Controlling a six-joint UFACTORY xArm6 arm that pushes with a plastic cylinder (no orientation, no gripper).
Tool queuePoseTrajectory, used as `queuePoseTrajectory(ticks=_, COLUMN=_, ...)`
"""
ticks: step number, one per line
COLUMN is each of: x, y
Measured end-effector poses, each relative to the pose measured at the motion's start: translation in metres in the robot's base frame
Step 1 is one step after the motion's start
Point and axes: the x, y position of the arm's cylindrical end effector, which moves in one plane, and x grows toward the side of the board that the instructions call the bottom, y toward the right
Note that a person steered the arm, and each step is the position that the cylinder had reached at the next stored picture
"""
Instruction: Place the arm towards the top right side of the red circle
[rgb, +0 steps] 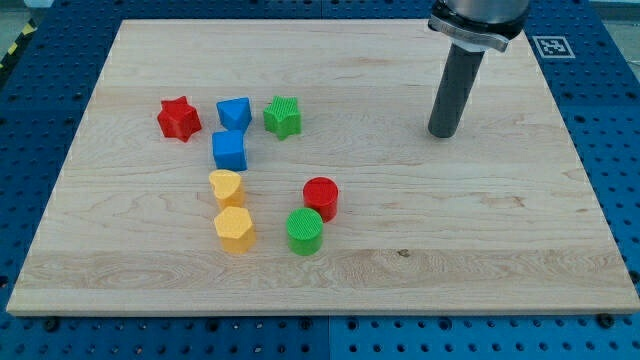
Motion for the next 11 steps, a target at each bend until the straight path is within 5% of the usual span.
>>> queuePoseTrajectory(ticks=5, x=0.01, y=0.001)
queuePoseTrajectory(ticks=11, x=0.041, y=-0.126)
